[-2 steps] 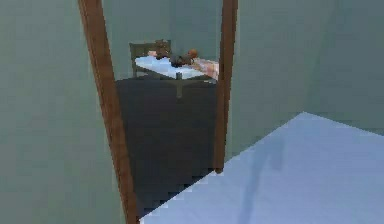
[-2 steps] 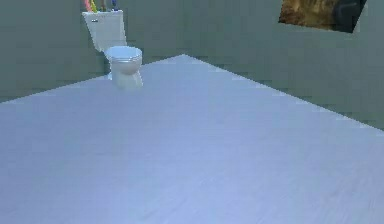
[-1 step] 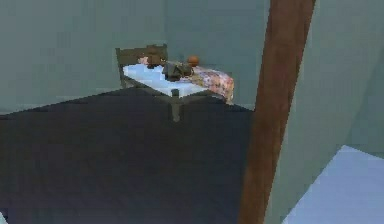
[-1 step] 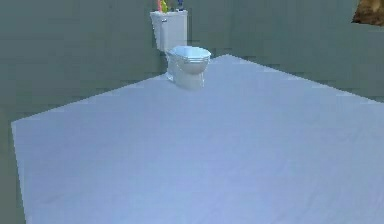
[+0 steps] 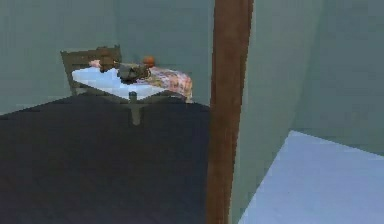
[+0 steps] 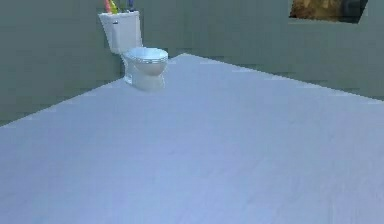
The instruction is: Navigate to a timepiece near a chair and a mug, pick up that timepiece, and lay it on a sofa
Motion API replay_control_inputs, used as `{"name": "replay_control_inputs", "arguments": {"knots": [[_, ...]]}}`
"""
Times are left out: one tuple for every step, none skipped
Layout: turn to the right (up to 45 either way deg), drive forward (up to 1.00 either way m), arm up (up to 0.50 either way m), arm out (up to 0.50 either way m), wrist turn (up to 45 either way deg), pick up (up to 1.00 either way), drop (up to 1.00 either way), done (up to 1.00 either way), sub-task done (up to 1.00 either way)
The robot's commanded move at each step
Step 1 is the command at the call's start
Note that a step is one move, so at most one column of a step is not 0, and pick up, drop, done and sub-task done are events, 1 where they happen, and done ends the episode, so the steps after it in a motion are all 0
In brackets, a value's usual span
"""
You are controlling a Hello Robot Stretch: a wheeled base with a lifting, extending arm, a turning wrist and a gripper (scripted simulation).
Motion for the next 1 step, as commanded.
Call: {"name": "replay_control_inputs", "arguments": {"knots": [[0.0, 0.2, 0.0, 0.0, 0.0, 0.0, 0.0, 0.0, 0.0]]}}
